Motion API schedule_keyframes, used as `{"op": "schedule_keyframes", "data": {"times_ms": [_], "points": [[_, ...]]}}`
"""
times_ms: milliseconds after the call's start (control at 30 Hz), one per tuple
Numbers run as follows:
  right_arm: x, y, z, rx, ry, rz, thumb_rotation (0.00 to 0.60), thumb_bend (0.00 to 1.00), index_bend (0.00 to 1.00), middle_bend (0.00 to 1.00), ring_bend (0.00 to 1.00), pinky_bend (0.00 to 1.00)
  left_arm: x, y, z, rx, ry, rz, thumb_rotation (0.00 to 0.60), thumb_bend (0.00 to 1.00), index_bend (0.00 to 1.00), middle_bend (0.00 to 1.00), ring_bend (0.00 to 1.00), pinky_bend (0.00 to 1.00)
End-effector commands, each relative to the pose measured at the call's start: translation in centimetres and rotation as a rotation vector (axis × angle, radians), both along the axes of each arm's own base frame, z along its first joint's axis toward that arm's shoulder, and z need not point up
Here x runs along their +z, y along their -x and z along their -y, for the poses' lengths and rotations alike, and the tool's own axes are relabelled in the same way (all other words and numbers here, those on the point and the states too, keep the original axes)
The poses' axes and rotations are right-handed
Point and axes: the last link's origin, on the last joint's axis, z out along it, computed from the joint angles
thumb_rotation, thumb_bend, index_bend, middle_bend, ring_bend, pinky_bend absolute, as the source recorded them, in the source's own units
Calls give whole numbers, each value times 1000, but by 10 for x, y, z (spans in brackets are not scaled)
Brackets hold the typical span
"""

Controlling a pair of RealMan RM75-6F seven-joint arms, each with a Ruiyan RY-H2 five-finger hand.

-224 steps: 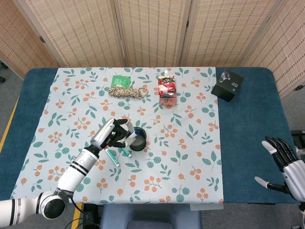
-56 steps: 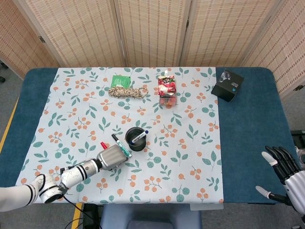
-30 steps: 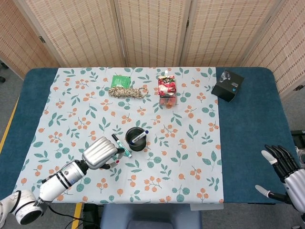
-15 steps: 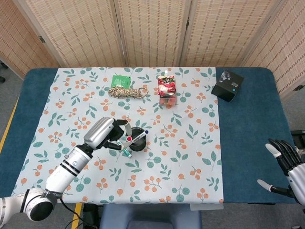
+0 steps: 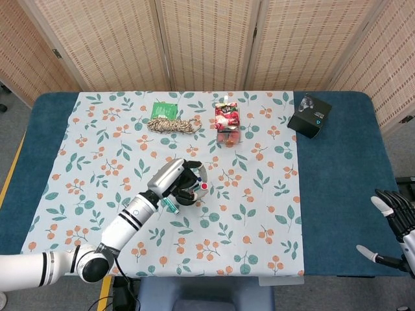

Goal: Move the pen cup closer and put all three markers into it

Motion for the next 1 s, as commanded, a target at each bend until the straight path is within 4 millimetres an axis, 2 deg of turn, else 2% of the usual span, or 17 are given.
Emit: {"op": "schedule_keyframes", "data": {"times_ms": [33, 267, 633, 667, 733, 800, 867, 900, 1000], "points": [[1, 1, -2, -2, 5, 0, 600, 49, 0, 0, 0, 0, -10, 4, -5, -10, 7, -8, 600, 354, 636, 1000, 948, 929], [-1, 0, -5, -3, 9, -11, 600, 49, 0, 0, 0, 0, -11, 15, -13, 3, 6, 7, 600, 353, 637, 1000, 947, 929], [-6, -2, -5, -3, 8, -31, 600, 49, 0, 0, 0, 0, -18, 47, -27, 43, 11, -3, 600, 353, 635, 1000, 947, 929], [-6, -2, -5, -4, 7, -31, 600, 49, 0, 0, 0, 0, -20, 51, -27, 43, 17, -16, 600, 353, 615, 1000, 948, 929], [-7, -2, -4, -5, 7, -33, 600, 49, 0, 0, 0, 0, -23, 58, -26, 33, 29, -51, 600, 325, 492, 1000, 946, 928], [-8, -2, -5, -6, 6, -34, 600, 48, 0, 0, 0, 0, -27, 64, -23, 21, 47, -83, 600, 263, 313, 993, 937, 927], [-8, -3, -5, -5, 5, -37, 600, 48, 0, 0, 0, 0, -29, 67, -21, 11, 57, -91, 600, 227, 203, 982, 931, 924], [-8, -3, -5, -5, 6, -38, 600, 48, 0, 0, 0, 0, -29, 67, -20, 4, 59, -94, 600, 212, 154, 978, 930, 924], [-8, -3, -6, -3, 8, -40, 600, 49, 0, 0, 0, 0, -29, 68, -17, -15, 62, -94, 600, 195, 89, 974, 929, 923]]}}
